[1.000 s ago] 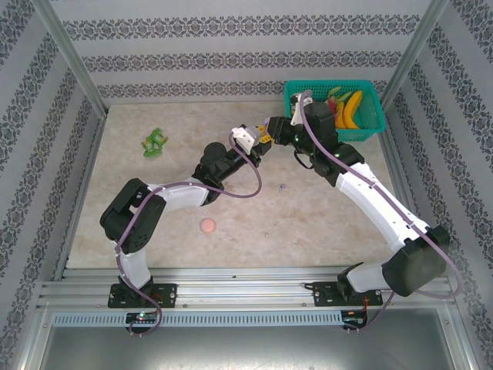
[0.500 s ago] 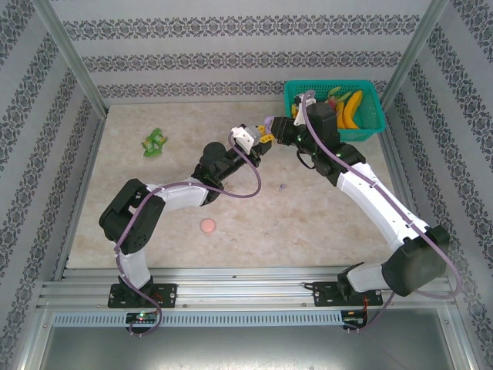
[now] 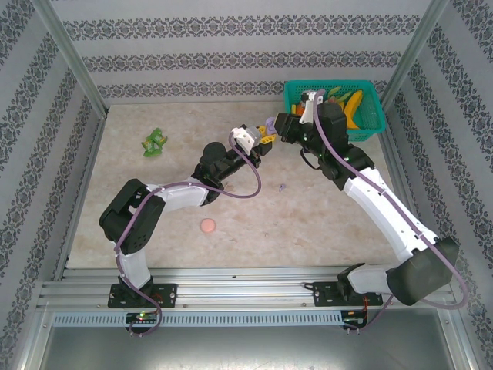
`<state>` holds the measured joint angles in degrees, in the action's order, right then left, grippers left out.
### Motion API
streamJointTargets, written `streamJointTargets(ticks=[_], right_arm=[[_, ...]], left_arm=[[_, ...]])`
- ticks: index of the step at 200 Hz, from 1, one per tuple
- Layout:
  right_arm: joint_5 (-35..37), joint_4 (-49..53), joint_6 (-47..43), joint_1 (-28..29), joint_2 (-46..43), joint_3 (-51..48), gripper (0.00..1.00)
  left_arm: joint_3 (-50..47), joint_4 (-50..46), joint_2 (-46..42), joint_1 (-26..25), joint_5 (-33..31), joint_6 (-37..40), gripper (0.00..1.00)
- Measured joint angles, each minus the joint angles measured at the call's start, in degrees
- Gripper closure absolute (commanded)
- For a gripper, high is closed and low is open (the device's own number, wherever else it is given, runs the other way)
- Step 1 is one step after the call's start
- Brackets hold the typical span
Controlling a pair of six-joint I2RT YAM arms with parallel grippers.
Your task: Insert wireless bluetooth earbuds into charging case
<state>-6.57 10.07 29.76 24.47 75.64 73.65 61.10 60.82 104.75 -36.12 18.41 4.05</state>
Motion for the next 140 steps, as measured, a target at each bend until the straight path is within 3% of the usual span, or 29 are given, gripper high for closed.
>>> streamJointTargets(ticks=[140], right_arm=[[-0.42, -0.96, 0.11, -0.37, 2.78, -0.04, 0.81]], left_arm=[[0.00, -0.37, 0.00, -0.26, 1.01, -0.42, 1.00]])
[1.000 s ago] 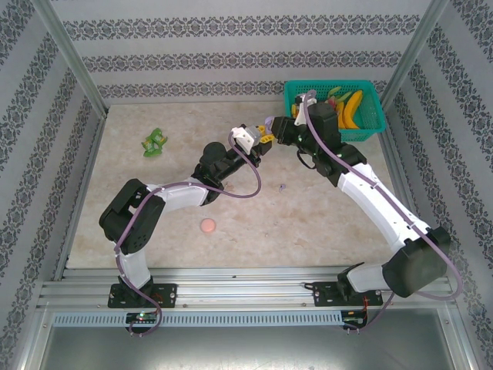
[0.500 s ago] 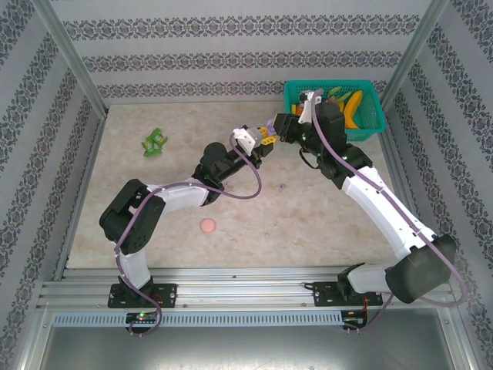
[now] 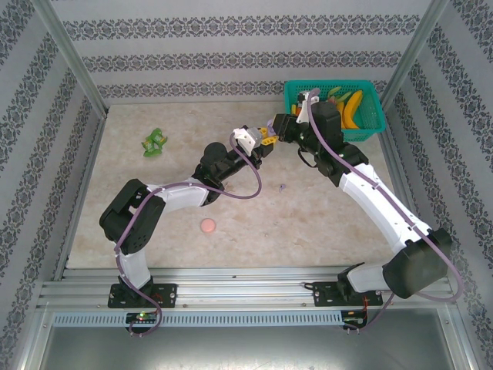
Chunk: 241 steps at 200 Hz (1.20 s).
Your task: Insert wireless bluetooth earbuds into charging case
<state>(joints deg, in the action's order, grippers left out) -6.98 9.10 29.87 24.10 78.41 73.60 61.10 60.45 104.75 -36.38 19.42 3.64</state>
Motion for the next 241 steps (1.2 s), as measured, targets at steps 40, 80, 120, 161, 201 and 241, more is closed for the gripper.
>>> streamJointTargets(ticks=[40, 80, 120, 161, 201, 241], right_arm=[[-0.04, -0.81, 0.22, 0.00, 0.00, -0.74, 0.81], [-0.24, -1.84, 0.39, 0.00, 0.00, -1.92, 0.82], [-0.28, -2.58, 0.42, -0.02, 0.00, -2.64, 0.82], [-0.83, -2.82, 0.42, 0.00, -0.02, -2.82, 0.83], [-1.07, -3.17, 0.39, 0.00, -0.04, -3.26, 0.83], [-1.07, -3.39, 0.37, 0.00, -0.61, -4.15, 0.84]], left_arm=[[0.00, -0.02, 0.00, 0.00, -0.20, 0.00, 1.00], [0.00, -0.70, 0.00, 0.00, -0.48, 0.00, 1.00], [0.00, -1.33, 0.00, 0.00, -0.61, 0.00, 1.00], [0.00, -1.36, 0.00, 0.00, -0.66, -0.02, 1.00], [0.02, -1.75, 0.00, 0.00, -0.85, -0.02, 1.00], [0.04, -2.38, 0.00, 0.00, -0.79, 0.00, 1.00]])
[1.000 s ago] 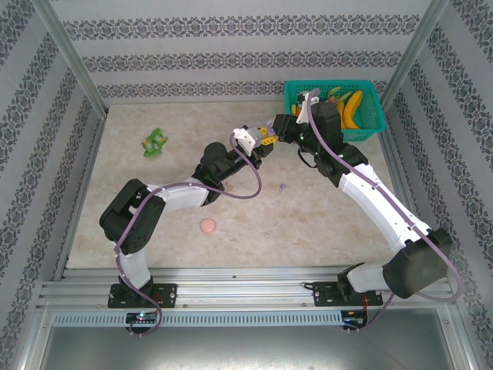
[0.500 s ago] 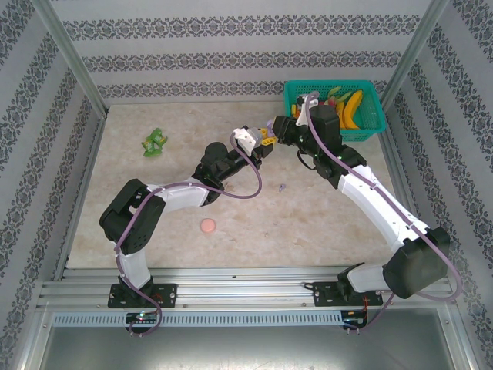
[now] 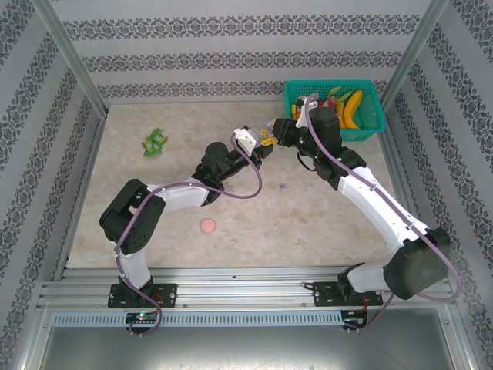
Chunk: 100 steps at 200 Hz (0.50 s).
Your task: Insert wireless bluetooth earbuds into charging case
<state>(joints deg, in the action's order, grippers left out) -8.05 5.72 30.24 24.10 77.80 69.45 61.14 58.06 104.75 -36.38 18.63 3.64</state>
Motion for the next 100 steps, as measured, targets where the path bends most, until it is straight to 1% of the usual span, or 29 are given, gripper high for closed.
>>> streamJointTargets(ticks=[100], right_arm=[[-0.42, 0.00, -0.66, 0.00, -0.61, -0.72, 0.86]], left_arm=[[0.17, -0.26, 0.04, 0.00, 0.42, 0.00, 1.00]])
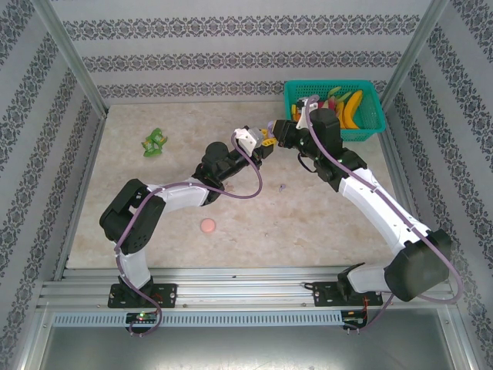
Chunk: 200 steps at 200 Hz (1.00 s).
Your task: Insert wireless bluetooth earbuds into charging case
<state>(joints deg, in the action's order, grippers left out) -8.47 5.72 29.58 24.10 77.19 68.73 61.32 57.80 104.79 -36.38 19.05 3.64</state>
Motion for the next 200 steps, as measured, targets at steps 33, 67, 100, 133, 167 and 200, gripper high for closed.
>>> streamJointTargets(ticks=[33, 67, 100, 133, 167, 200], right_arm=[[-0.55, 0.96, -2.25, 0.09, 0.76, 0.90, 0.85], [-0.39, 2.75, -5.20, 0.50, 1.90, 2.45, 0.85], [0.02, 3.91, -7.28, 0.55, 2.10, 3.10, 0.85], [0.07, 4.50, -7.54, 0.52, 2.10, 3.39, 0.86], [0.04, 5.88, -8.11, 0.48, 2.10, 4.33, 0.86], [0.02, 6.60, -9.05, 0.48, 2.10, 4.63, 0.86]], left_arm=[[0.02, -0.39, 0.00, 0.00, -0.04, 0.00, 1.00], [0.00, -0.68, 0.15, 0.00, -0.31, -0.02, 1.00], [0.00, -0.83, 0.17, 0.00, -0.48, 0.00, 1.00], [0.02, -0.87, 0.28, 0.00, -0.44, -0.02, 1.00], [0.17, -0.83, 0.28, 0.00, -0.39, 0.00, 1.00], [0.22, -0.85, 0.28, 0.00, -0.22, 0.00, 1.00]])
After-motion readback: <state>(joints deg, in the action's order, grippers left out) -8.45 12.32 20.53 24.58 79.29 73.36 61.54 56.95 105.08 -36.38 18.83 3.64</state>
